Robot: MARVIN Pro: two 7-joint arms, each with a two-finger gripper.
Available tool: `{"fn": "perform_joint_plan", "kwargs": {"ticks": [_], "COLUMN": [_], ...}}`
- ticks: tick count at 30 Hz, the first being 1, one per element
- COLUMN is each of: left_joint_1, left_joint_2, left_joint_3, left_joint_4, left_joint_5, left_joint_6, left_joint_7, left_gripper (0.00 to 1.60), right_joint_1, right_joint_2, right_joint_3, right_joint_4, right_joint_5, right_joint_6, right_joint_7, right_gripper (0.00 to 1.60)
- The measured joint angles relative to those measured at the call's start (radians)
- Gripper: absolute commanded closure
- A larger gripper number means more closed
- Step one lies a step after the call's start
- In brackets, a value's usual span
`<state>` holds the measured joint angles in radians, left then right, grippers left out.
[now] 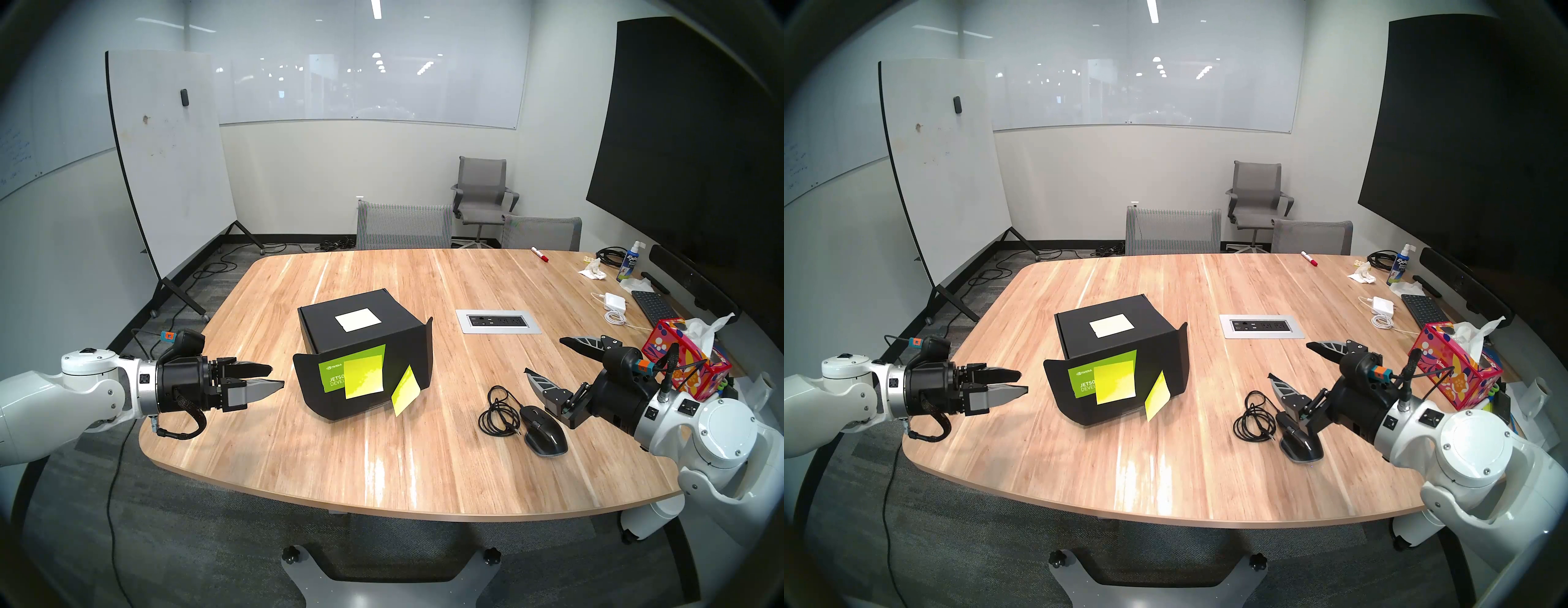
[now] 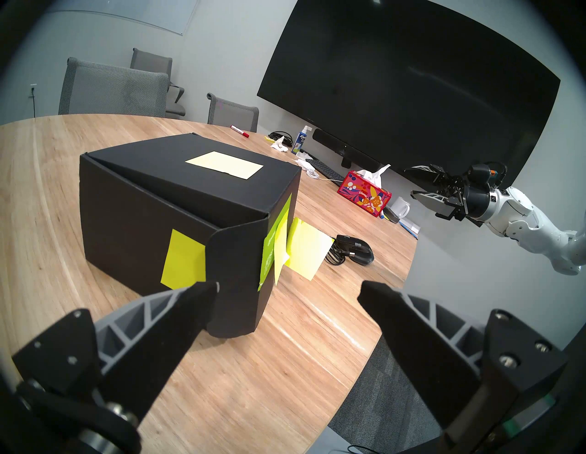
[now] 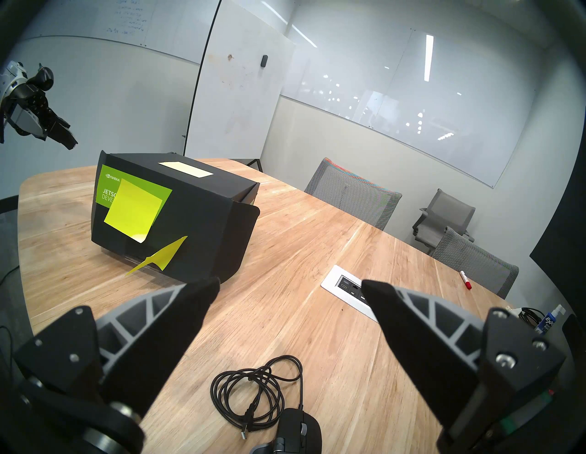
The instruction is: Open the box and place the mouse inside
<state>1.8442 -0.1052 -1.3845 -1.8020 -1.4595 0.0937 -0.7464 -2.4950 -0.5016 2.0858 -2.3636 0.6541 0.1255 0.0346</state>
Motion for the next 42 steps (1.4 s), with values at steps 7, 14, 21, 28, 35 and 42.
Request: {"fn": "perform_joint_plan", "kwargs": {"ticks": [7, 14, 21, 28, 35, 42], "left_joint_1": [-0.001, -0.002, -0.003, -0.004, -0.005, -0.005], "left_joint_2": [0.000, 0.000, 0.000, 0.000, 0.000, 0.000], "left_joint_3": [0.001, 0.002, 0.003, 0.004, 0.005, 0.005], "left_joint_4": [0.000, 0.000, 0.000, 0.000, 0.000, 0.000], "left_joint_5": [0.000, 0.000, 0.000, 0.000, 0.000, 0.000], "left_joint_6": [0.000, 0.000, 0.000, 0.000, 0.000, 0.000], "left_joint_7": [0.000, 0.000, 0.000, 0.000, 0.000, 0.000], "left_gripper": [0.00, 0.00, 0.00, 0.00, 0.00, 0.00], "right_joint_1": [0.000, 0.000, 0.000, 0.000, 0.000, 0.000], "right_joint_2": [0.000, 0.000, 0.000, 0.001, 0.001, 0.001], "right_joint_3": [0.000, 0.000, 0.000, 0.000, 0.000, 0.000], "right_joint_4": [0.000, 0.000, 0.000, 0.000, 0.000, 0.000], "right_joint_5": [0.000, 0.000, 0.000, 0.000, 0.000, 0.000], "right_joint_6": [0.000, 0.000, 0.000, 0.000, 0.000, 0.000], "right_joint_7": [0.000, 0.000, 0.000, 0.000, 0.000, -0.001], "right_gripper": [0.00, 0.00, 0.00, 0.00, 0.00, 0.00]}}
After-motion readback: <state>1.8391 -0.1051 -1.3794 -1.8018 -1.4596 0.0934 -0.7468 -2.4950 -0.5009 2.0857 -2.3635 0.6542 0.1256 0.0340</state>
